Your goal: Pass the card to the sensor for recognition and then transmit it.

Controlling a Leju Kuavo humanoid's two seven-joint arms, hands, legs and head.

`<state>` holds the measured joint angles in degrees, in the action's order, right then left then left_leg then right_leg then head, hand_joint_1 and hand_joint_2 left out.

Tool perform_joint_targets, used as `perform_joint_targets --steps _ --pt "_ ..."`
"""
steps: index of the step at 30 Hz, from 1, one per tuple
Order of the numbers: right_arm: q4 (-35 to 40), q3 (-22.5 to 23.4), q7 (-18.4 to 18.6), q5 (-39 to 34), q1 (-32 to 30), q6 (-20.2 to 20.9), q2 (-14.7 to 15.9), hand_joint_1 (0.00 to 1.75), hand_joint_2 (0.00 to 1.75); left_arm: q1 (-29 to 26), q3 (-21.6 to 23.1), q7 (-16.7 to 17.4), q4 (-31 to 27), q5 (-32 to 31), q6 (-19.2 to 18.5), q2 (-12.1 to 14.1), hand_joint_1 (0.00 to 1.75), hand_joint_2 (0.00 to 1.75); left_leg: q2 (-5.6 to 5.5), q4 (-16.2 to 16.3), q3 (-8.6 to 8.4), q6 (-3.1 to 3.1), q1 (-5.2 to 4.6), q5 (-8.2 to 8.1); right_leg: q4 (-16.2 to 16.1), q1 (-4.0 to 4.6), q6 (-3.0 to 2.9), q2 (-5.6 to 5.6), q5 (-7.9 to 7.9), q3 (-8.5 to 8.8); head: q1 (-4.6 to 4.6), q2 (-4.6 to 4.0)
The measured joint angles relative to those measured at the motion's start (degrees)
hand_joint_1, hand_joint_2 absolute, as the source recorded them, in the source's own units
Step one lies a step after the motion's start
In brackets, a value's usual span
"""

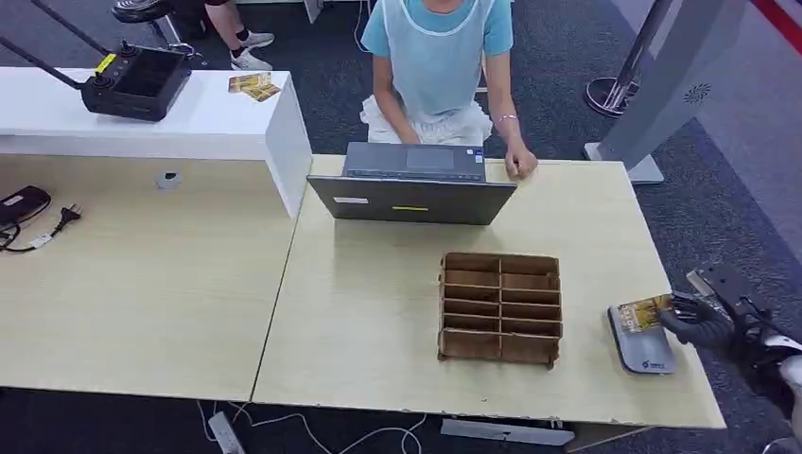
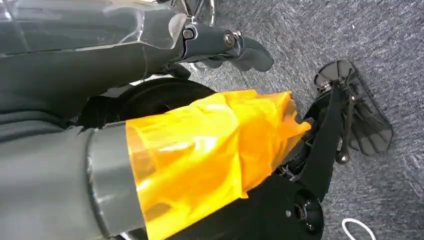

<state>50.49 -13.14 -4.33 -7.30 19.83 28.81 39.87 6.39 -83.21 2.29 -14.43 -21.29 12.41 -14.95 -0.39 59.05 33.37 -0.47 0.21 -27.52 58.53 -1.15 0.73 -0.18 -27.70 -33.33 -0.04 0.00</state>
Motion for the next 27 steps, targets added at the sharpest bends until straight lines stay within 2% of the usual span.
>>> perform_joint_targets --steps 10,18,27 --pt "1.40 1.18 0.50 0.05 -3.10 0.68 0.68 1.75 1.75 0.04 0.48 0.18 0.00 -0.42 0.42 -0.20 0.00 0.00 0.05 0.00 -0.01 0.02 0.00 -0.02 0.00 0.00 0.00 0.05 0.00 0.00 0.00 0.00" --pt "0.48 0.92 1.20 4.74 -2.36 -3.06 0.61 1.75 1.75 0.04 1.33 0.79 0.00 -0.70 0.50 -0.20 0.00 0.00 0.04 0.00 0.00 0.01 0.00 -0.01 0.01 0.00 0.00 0.04 0.00 0.02 0.00 0.00" --pt "-2.01 0.37 1.75 10.75 0.41 -7.76 -1.44 1.75 1.75 -0.01 2.30 0.94 0.00 -1.09 0.15 -0.24 0.00 0.00 0.04 0.00 -0.01 0.00 0.00 0.00 0.01 0.00 0.00 0.04 0.00 0.03 0.00 0.00"
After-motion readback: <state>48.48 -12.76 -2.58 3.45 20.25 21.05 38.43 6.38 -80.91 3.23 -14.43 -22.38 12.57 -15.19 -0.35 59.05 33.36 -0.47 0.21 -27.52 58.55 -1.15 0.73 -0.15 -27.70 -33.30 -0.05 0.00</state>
